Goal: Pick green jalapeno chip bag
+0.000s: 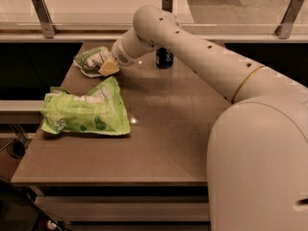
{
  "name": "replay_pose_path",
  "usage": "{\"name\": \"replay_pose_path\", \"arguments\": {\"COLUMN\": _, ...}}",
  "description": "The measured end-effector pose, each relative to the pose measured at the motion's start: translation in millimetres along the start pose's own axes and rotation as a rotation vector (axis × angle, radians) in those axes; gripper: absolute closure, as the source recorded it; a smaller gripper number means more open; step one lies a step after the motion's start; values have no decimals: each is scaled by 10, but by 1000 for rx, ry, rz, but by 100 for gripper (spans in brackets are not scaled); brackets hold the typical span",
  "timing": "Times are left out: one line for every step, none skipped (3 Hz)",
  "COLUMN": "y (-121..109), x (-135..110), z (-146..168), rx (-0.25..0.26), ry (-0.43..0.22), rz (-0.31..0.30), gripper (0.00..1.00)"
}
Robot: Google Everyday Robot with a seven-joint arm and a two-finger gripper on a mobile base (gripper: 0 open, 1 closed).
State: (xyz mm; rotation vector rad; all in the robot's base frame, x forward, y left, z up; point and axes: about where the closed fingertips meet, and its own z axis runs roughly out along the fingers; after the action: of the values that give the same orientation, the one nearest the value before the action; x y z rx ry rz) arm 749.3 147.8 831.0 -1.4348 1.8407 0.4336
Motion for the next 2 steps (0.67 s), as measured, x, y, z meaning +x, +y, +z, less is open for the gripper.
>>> {"name": "replay_pose_path", "arguments": {"y": 0, "x": 0, "z": -1, "rx": 0, "ry": 0, "rz": 0, "gripper": 100}}
{"name": "replay_pose_path", "arguments": {"y": -93, "x": -174, "z": -249, "rx": 7, "ry": -60, "rz": -28, "gripper": 100}}
